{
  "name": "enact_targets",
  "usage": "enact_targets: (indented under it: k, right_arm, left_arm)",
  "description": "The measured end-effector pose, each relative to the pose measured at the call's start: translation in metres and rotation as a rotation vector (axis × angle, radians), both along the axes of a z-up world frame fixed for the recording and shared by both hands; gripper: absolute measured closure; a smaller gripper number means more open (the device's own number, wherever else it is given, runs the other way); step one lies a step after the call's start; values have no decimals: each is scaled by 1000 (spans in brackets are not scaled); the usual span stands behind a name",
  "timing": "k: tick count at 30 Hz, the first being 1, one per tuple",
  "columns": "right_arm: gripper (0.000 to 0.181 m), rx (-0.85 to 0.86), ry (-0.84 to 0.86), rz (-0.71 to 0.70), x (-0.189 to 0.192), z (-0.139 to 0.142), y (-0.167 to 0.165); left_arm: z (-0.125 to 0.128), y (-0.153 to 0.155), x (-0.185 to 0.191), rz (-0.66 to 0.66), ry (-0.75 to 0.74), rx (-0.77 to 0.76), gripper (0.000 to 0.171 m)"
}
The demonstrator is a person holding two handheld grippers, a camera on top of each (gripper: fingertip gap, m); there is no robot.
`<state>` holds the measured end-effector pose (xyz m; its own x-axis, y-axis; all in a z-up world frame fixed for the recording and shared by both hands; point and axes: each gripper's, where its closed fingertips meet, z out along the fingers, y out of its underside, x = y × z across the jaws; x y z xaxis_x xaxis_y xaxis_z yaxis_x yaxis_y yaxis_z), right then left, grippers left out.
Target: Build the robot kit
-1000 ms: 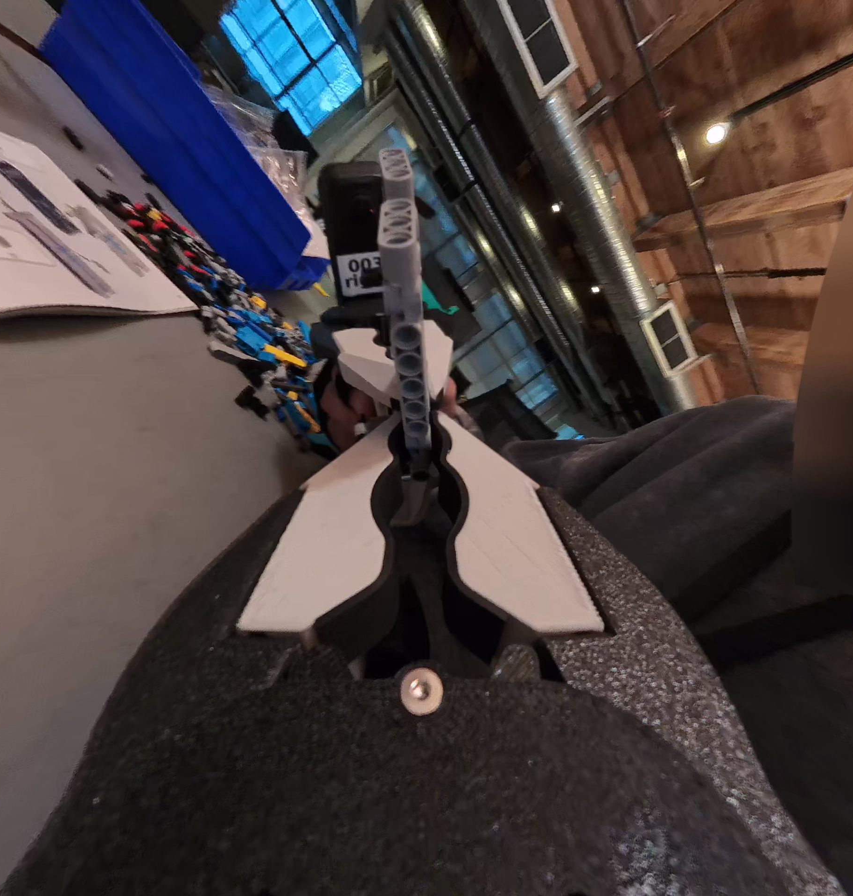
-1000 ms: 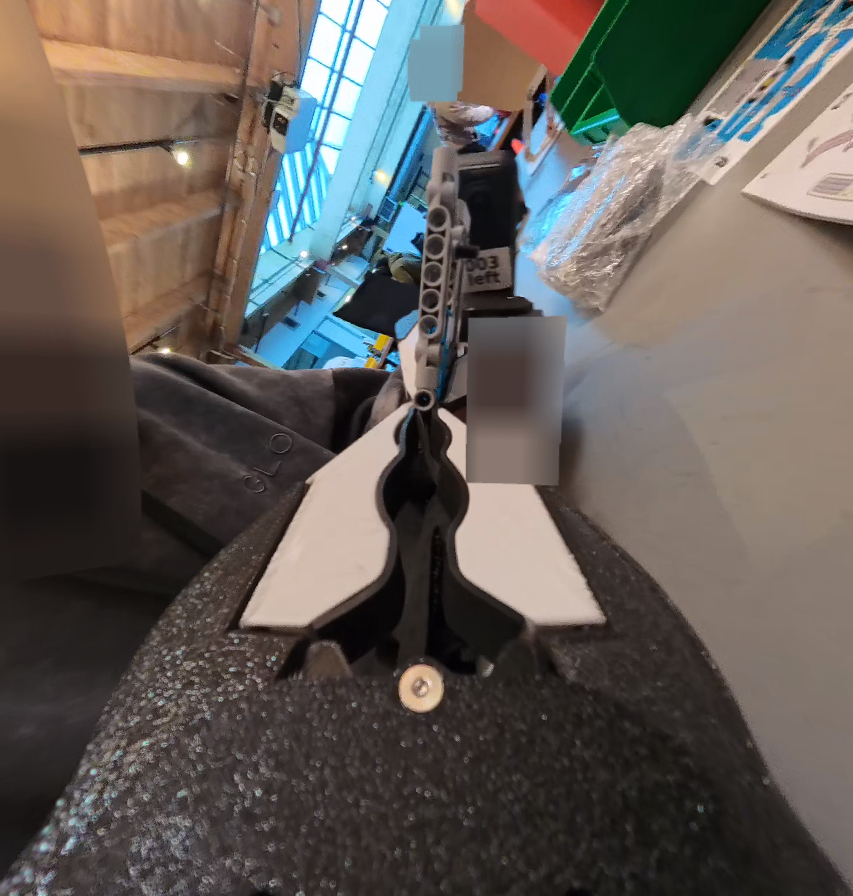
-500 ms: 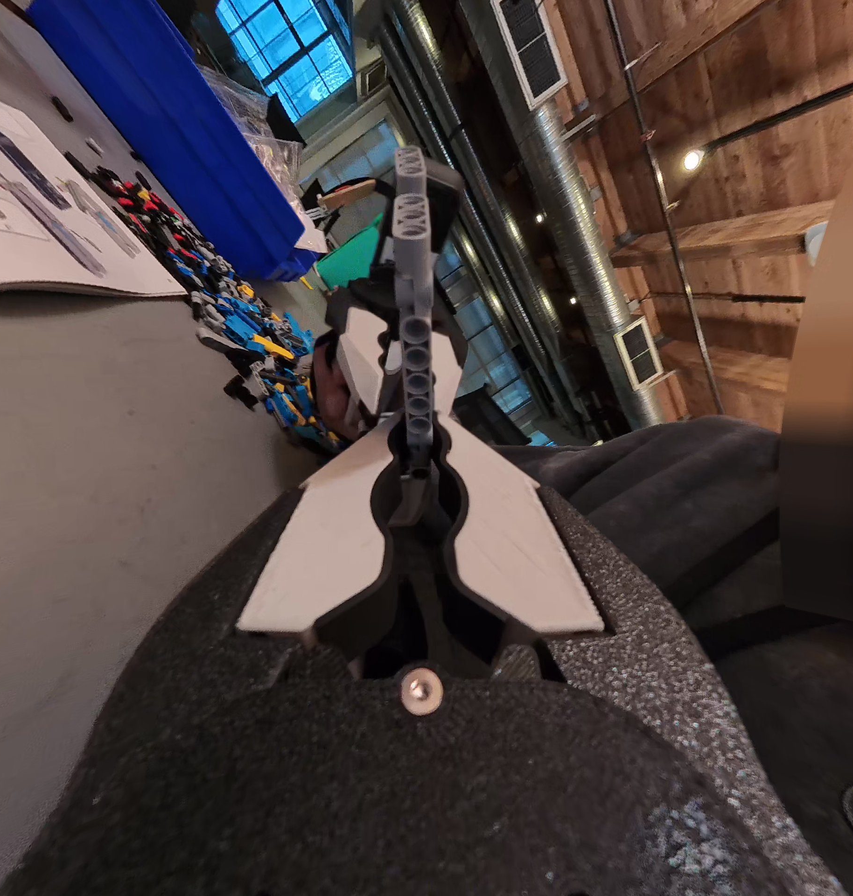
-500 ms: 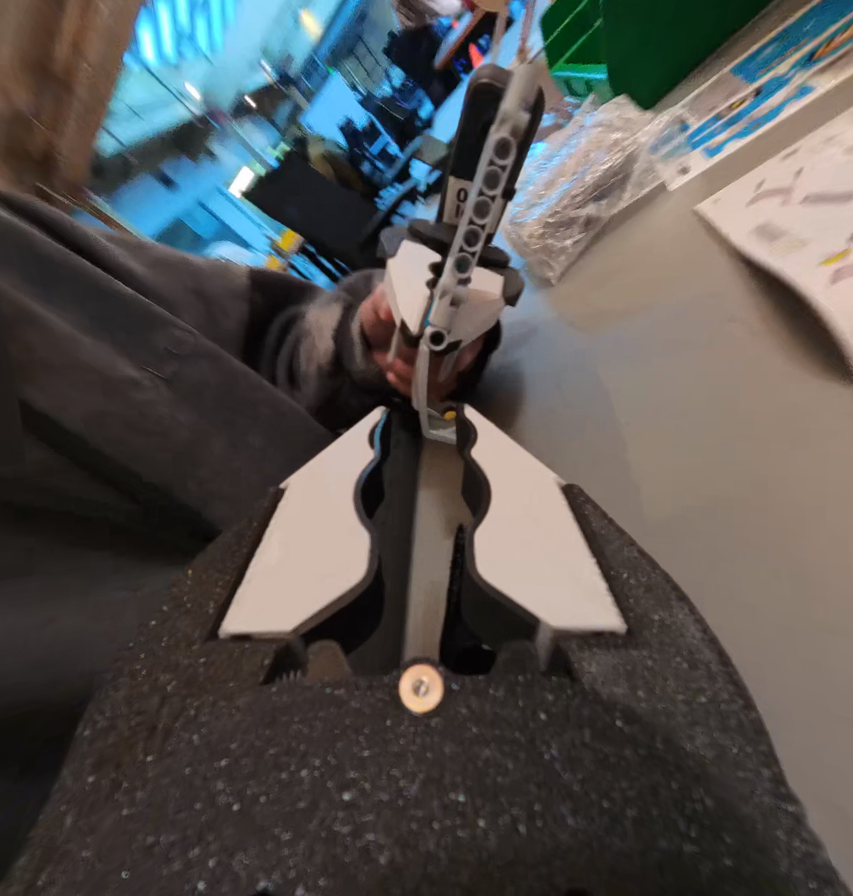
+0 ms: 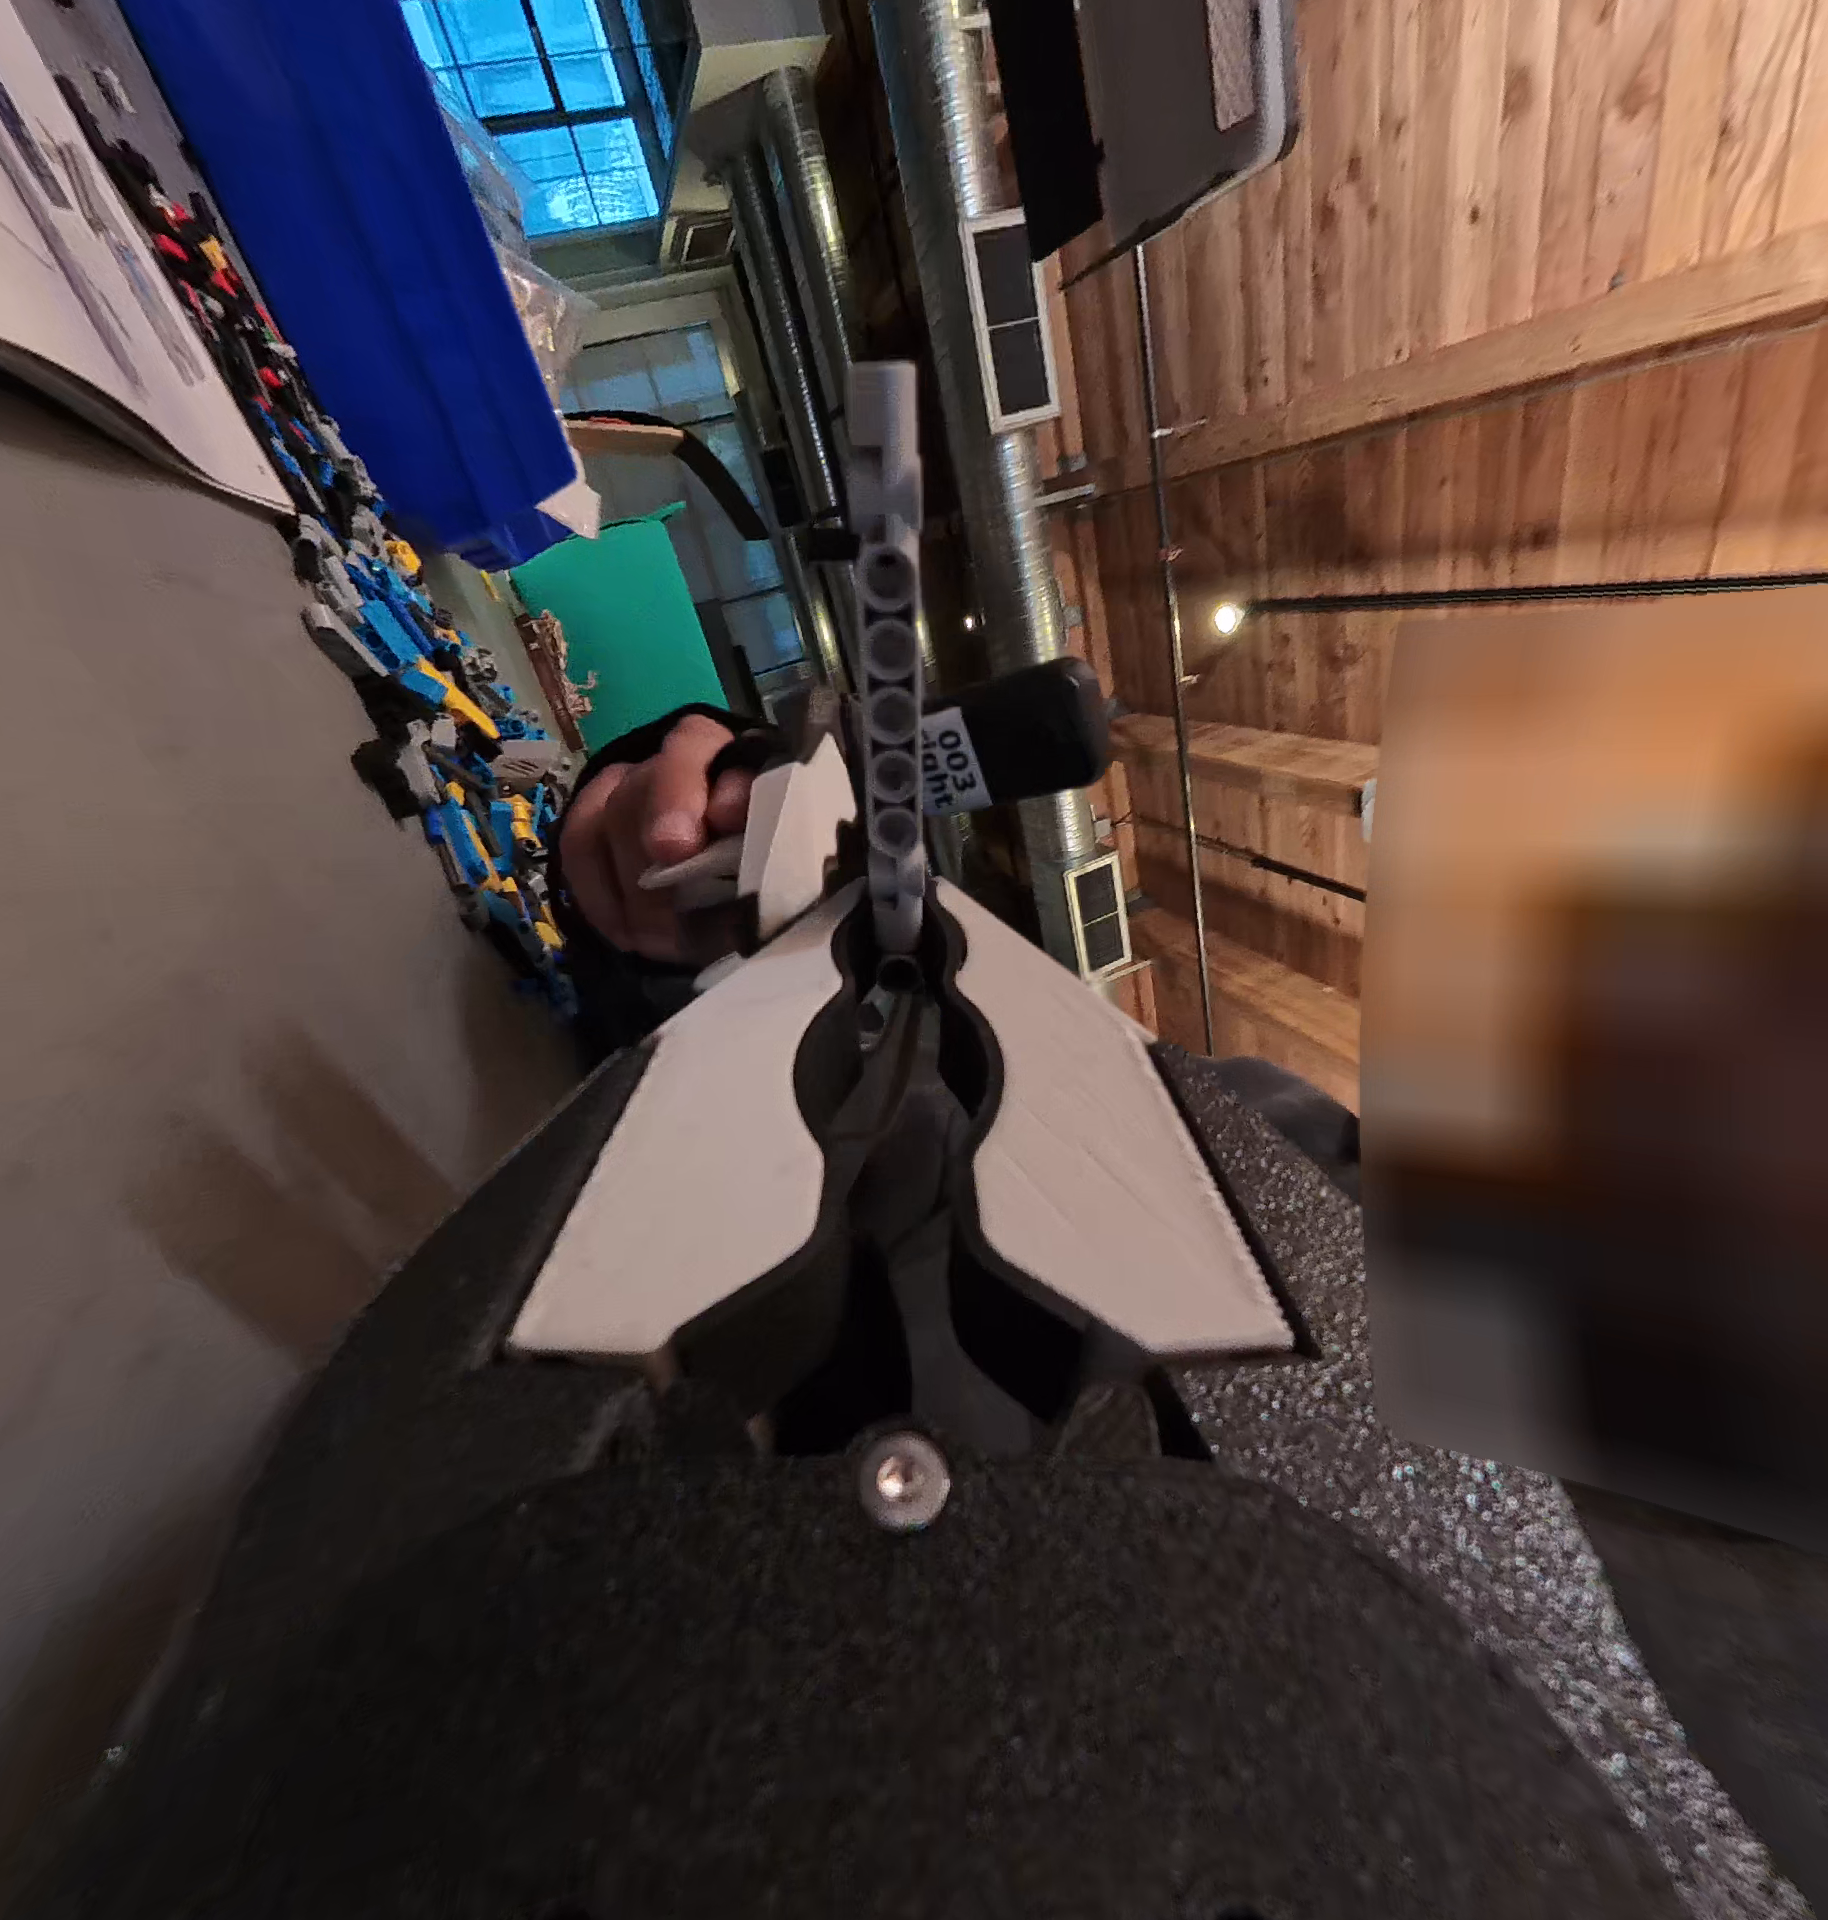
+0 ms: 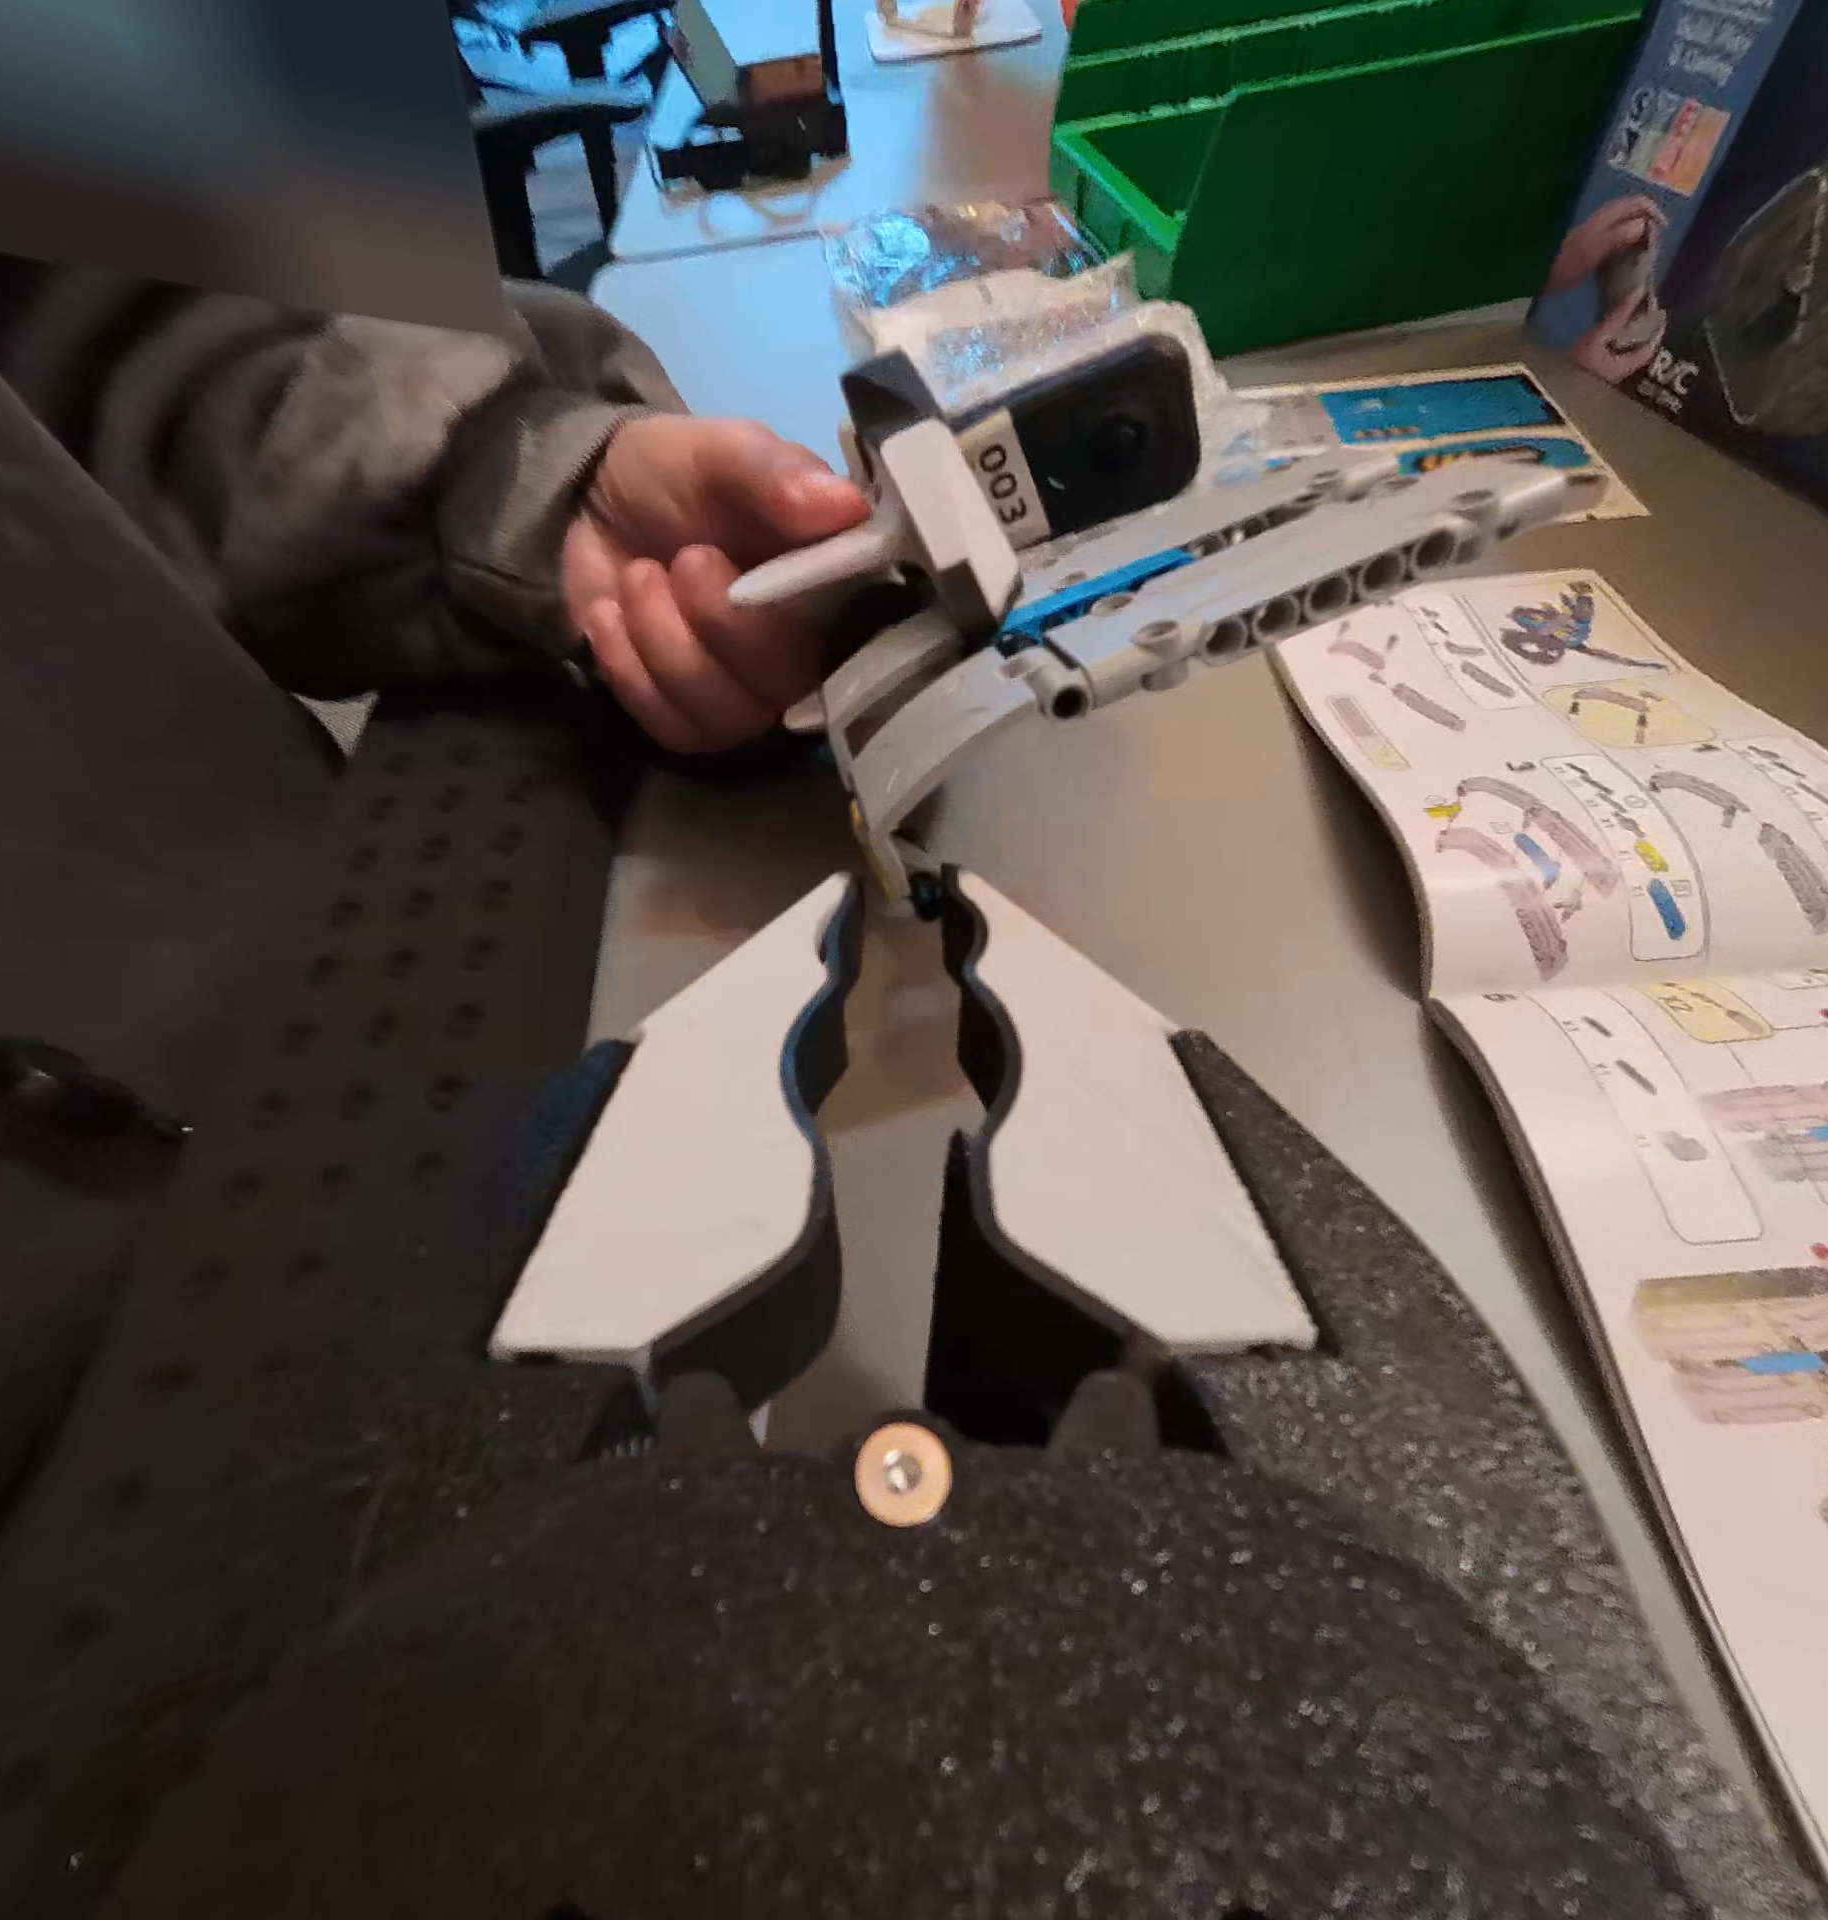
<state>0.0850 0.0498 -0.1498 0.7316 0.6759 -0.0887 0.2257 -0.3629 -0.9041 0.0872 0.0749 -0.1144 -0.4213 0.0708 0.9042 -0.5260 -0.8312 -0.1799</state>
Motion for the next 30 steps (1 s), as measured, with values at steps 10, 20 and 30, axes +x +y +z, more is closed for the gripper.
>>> enact_targets:
  k: [10, 20, 30]
  right_arm:
    - [178, -193, 567, -2, 3, 35, 8]
    - [176, -193, 680, -69, 6, 40, 17]
    - [181, -221, 748, -51, 9, 41, 15]
  left_arm:
    - [18, -3, 0, 51, -85, 104, 115]
    - [15, -10, 3, 149, -109, 381, 166]
    - [9, -12, 4, 140, -87, 446, 166]
